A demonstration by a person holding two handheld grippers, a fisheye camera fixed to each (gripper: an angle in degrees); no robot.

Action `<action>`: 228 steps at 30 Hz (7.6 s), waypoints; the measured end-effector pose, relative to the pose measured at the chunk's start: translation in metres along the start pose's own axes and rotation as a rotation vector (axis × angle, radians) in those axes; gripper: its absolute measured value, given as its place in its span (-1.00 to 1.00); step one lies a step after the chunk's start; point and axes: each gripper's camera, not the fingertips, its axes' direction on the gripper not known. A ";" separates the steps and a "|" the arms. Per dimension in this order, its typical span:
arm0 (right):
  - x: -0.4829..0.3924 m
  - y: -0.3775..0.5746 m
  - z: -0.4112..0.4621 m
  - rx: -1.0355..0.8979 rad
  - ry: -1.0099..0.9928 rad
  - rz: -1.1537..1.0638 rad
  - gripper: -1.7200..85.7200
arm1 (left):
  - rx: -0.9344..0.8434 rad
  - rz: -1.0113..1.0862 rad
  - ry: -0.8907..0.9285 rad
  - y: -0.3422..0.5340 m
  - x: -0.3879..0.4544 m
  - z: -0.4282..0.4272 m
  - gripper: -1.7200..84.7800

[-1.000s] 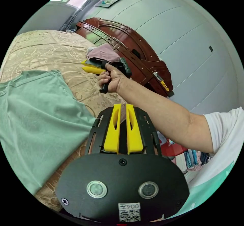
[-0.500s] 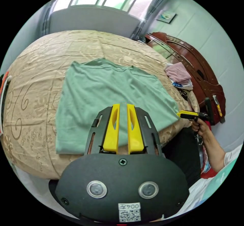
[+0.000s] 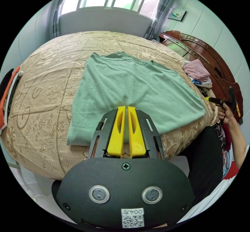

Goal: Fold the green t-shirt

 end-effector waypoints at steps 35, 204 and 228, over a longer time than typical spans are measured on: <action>-0.077 0.000 -0.065 -0.155 0.058 -0.317 -0.88 | 0.072 -0.086 0.079 0.042 -0.042 -0.003 -0.94; 0.114 -0.070 0.032 0.146 -0.516 0.010 -0.97 | 0.020 0.370 0.396 -0.063 0.333 0.044 -0.70; -0.014 0.118 0.011 -0.049 -0.130 0.006 -0.77 | 0.014 0.246 0.245 -0.003 0.203 0.025 -0.77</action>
